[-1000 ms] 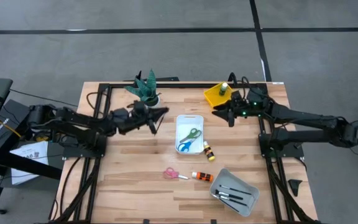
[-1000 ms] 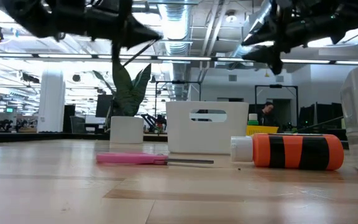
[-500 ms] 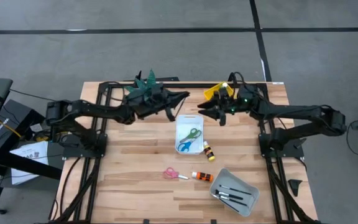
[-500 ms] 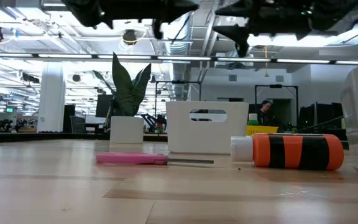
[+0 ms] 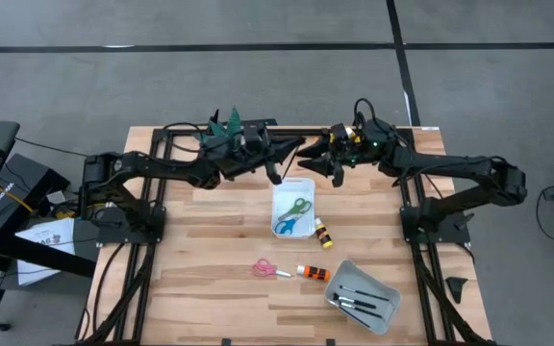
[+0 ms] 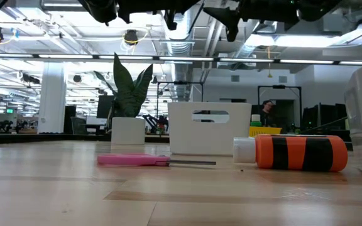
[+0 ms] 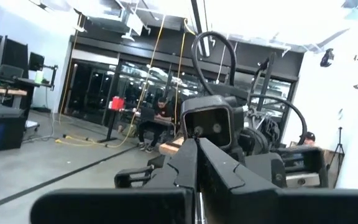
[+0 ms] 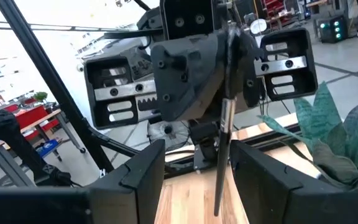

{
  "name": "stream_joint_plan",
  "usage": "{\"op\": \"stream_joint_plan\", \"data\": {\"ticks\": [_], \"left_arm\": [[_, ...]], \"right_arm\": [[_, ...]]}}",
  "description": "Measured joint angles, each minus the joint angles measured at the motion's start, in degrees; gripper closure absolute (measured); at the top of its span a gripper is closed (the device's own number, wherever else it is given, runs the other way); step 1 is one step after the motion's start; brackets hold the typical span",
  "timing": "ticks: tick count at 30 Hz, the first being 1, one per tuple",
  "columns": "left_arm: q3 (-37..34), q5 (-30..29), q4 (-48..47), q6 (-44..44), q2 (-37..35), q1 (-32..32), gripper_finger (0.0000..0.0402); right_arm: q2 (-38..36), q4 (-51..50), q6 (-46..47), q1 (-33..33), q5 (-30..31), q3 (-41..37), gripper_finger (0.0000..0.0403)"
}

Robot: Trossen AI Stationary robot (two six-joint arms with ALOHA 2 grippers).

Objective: Pick & Place Paint Supplies
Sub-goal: Put the eyebrow brush into the gray bin

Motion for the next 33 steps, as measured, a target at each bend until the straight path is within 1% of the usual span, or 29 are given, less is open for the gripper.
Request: {"op": "stream_joint_plan", "data": {"ticks": [7,21,29,33], "left_arm": [[0.0,-0.3,2.7,-0.3,-0.1,0.0,0.0401],[0.0,-0.3,3.5,-1.3,-0.1,-0.3,0.0401],[0.0,-0.3,3.5,-1.4,-0.1,-0.3,0.0401],[0.0,1.6,3.9,-1.7,-0.1,-0.3,0.0401]], "right_arm": [[0.0,-0.1,0.0,-0.8,-0.1,1.5,0.0227],[-0.1,-0.2,-0.7,-2.3,-0.1,3.4,0.0264],[-0.1,-0.3,-0.9,-2.1,-0.2,3.4,0.027],[-0.1,-0.3,-0.9,-2.1,-0.2,3.4,0.0271]]}}
